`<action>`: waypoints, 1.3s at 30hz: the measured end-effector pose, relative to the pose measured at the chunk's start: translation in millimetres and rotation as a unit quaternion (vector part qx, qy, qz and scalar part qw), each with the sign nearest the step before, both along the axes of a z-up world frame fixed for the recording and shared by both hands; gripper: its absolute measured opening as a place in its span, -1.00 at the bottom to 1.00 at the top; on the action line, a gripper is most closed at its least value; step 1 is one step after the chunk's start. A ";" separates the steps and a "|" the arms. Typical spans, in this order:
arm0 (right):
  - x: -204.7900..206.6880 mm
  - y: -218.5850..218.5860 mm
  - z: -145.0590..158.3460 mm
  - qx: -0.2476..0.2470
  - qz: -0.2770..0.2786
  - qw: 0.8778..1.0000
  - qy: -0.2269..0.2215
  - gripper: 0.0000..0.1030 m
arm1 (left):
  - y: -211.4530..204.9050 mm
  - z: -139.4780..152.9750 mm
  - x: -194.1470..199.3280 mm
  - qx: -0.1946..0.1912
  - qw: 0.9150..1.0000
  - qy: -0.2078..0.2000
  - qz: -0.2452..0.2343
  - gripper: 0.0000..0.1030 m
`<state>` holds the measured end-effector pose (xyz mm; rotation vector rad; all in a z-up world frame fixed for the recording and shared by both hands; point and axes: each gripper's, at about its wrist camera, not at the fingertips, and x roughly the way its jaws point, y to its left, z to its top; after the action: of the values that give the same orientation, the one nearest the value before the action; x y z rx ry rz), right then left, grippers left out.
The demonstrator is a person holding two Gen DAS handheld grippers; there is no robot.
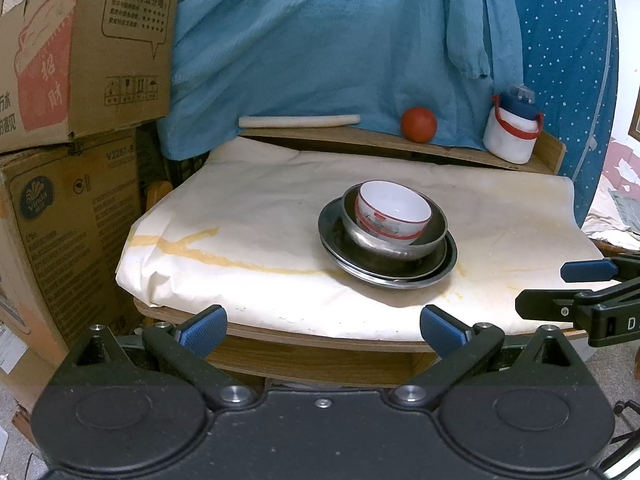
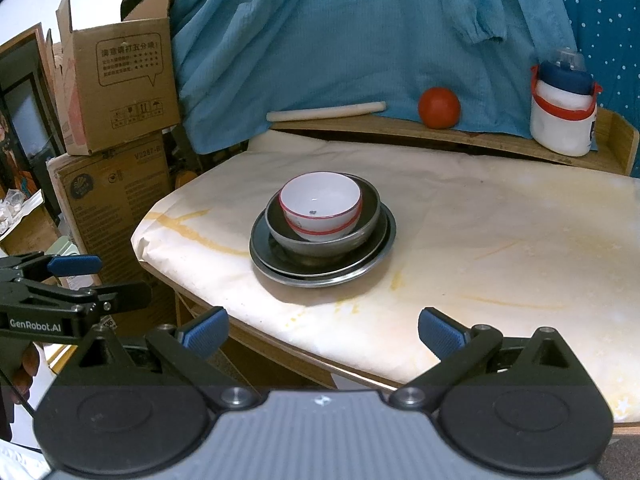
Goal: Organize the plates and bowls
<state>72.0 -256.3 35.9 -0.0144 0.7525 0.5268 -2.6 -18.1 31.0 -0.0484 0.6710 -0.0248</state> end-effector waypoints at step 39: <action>7.8 2.4 -1.4 0.000 0.005 1.000 0.006 0.99 | -7.1 -2.4 8.6 0.012 1.000 -0.010 -0.011 0.98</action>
<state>79.8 -253.8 34.5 -0.0150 0.7649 0.5371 6.0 -25.2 28.6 -0.0179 0.6512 -0.0386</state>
